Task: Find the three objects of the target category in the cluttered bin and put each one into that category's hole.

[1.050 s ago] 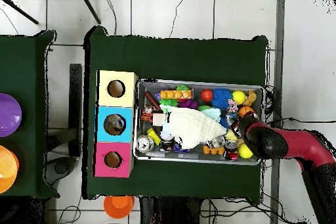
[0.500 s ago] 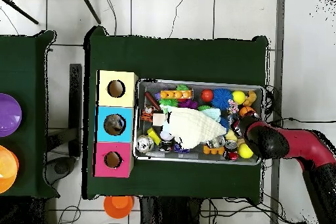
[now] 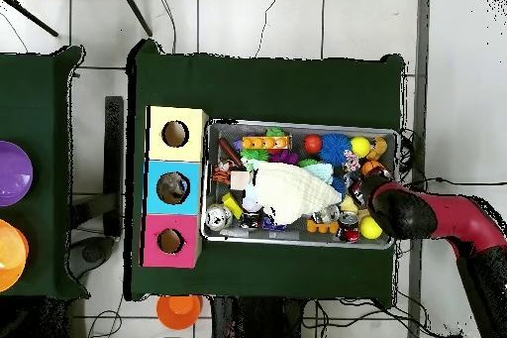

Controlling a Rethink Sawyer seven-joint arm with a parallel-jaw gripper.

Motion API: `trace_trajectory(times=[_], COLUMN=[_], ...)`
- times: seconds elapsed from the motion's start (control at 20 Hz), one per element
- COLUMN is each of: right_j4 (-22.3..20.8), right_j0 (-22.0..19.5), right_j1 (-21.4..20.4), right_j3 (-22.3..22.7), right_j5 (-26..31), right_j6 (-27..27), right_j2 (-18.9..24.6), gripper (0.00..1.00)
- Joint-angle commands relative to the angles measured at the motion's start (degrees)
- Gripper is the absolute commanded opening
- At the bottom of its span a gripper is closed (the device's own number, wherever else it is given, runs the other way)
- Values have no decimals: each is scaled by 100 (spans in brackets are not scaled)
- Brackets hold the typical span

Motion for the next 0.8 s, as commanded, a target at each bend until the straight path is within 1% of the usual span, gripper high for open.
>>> trace_trajectory(times=[0.05, 0.15, 0.2, 0.3, 0.5, 0.6, 0.7, 0.8], right_j4=[171, 229, 268, 334, 392, 437, 458, 474], right_j0=[97, 128, 143, 149, 193, 188, 189, 167], right_j1=[-19, -63, -78, -70, -125, -84, -82, -103], right_j3=[265, 278, 282, 268, 327, 275, 288, 382], right_j5=[180, 261, 278, 343, 290, 291, 256, 95], right_j6=[-768, -716, -708, -680, -581, -621, -598, -464], right_j2=[152, 114, 97, 96, 90, 110, 106, 121], gripper=[0, 0, 100, 100, 100, 100, 100, 100])
